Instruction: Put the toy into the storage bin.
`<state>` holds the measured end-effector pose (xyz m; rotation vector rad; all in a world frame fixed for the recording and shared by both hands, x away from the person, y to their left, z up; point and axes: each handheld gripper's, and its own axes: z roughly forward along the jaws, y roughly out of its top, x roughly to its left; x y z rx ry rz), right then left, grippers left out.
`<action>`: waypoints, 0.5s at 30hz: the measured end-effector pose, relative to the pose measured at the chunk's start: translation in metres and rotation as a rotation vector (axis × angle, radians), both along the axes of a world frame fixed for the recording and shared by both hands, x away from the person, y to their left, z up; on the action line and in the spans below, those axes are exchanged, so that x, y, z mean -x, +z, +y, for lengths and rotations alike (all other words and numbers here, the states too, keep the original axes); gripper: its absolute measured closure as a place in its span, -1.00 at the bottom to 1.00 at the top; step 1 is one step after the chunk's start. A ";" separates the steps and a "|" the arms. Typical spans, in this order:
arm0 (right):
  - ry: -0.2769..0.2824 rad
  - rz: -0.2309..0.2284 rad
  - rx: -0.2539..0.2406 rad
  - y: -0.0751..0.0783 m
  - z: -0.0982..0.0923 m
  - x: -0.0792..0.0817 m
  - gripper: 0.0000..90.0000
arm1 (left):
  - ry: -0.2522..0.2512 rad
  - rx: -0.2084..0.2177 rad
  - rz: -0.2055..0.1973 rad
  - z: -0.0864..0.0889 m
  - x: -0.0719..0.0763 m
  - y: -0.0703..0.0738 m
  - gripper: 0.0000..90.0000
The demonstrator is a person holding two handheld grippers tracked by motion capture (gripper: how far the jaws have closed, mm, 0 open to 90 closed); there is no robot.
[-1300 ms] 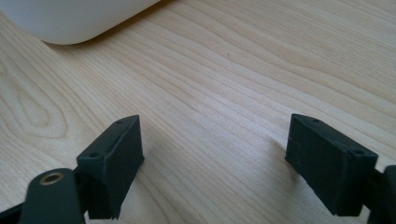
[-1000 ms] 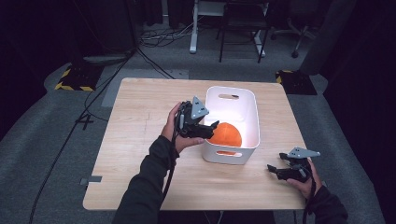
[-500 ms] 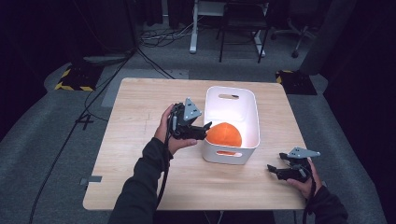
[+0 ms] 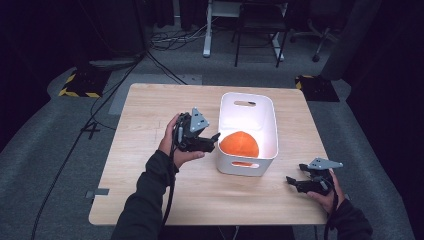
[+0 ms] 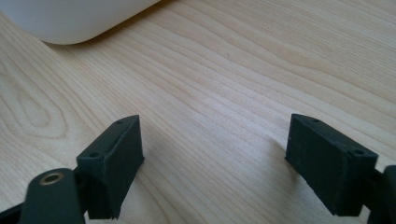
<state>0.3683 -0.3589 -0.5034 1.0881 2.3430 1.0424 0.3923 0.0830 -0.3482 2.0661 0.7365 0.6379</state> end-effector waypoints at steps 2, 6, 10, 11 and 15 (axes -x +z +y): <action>-0.001 0.001 -0.001 0.000 0.000 0.000 -0.58 | 0.009 -0.010 -0.008 0.002 0.001 0.000 -0.60; -0.002 0.001 -0.001 0.000 0.000 0.000 -0.58 | 0.011 -0.004 0.003 0.004 0.003 -0.002 -0.60; -0.001 0.001 -0.001 0.000 0.000 0.000 -0.58 | 0.009 -0.020 0.004 0.007 0.005 -0.005 -0.60; -0.001 0.001 -0.001 0.000 0.000 0.000 -0.58 | 0.001 -0.032 0.004 0.008 0.005 -0.006 -0.60; -0.001 0.001 -0.001 0.000 0.000 0.000 -0.58 | 0.010 -0.022 0.011 0.010 0.007 -0.008 -0.60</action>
